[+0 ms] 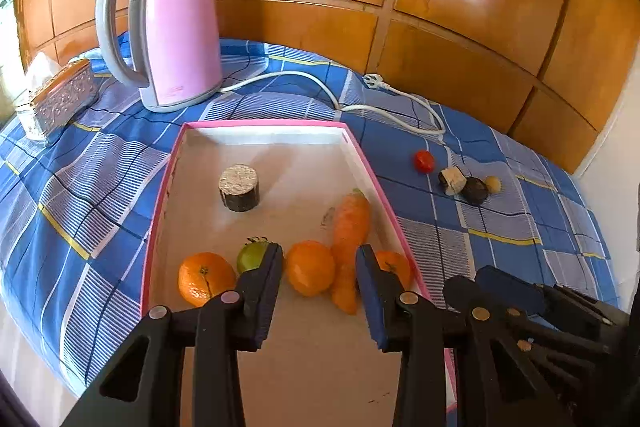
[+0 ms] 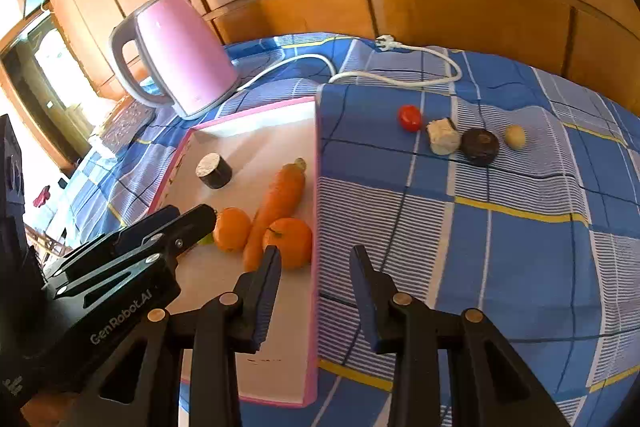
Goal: Organize fruits
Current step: 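Move both open grippers back toward the items on the bedspread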
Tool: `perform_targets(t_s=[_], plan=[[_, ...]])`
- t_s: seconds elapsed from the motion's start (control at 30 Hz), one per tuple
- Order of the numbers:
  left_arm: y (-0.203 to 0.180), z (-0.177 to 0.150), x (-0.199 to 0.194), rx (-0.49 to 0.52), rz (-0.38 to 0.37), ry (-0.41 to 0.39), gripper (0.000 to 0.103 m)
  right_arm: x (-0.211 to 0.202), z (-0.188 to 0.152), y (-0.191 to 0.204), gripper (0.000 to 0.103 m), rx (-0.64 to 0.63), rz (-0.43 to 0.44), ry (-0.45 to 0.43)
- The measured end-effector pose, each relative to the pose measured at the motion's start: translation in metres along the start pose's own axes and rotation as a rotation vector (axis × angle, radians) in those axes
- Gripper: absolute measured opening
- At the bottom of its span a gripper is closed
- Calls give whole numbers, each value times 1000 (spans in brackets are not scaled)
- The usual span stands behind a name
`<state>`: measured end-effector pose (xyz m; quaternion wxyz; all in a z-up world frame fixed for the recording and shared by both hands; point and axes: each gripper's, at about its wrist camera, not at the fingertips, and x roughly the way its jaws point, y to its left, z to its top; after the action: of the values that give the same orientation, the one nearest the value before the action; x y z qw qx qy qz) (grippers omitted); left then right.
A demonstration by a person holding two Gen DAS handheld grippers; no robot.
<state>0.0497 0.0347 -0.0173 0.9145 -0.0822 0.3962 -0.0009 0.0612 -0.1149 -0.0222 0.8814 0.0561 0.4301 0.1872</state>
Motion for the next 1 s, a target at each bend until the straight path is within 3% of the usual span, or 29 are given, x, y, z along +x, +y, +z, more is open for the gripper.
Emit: perform_targets(t_s=[1.0], plan=[[-59, -12, 14, 143, -60, 41, 38, -8, -12, -72, 36, 180, -93, -14]])
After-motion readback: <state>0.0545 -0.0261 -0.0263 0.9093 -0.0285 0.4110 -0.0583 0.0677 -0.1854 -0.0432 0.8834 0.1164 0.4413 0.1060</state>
